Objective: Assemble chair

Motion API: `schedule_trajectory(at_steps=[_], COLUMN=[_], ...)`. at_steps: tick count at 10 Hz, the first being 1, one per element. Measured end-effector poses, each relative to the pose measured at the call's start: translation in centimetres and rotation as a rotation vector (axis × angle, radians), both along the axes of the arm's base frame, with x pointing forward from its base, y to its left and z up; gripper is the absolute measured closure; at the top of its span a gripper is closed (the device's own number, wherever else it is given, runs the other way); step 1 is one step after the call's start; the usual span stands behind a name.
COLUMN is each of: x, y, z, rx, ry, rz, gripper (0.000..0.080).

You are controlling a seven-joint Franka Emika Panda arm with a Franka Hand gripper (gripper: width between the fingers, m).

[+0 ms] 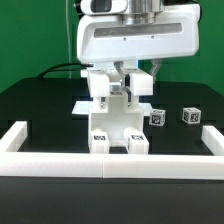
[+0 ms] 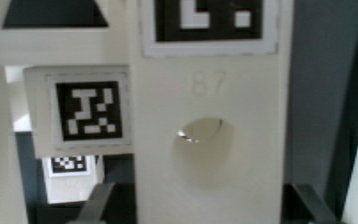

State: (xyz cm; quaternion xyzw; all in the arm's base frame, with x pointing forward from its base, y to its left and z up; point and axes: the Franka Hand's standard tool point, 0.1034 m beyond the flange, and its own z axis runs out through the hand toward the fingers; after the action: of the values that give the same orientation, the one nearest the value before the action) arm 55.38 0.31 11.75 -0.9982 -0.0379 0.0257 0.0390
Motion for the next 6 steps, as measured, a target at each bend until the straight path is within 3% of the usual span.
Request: schedule_trajectory(at_steps=[6], x=[-0.5], y=[0.2], z=[-1.4], rx=[-0.004], ry=[0.022], rz=[0.000], gripper=[0.0509])
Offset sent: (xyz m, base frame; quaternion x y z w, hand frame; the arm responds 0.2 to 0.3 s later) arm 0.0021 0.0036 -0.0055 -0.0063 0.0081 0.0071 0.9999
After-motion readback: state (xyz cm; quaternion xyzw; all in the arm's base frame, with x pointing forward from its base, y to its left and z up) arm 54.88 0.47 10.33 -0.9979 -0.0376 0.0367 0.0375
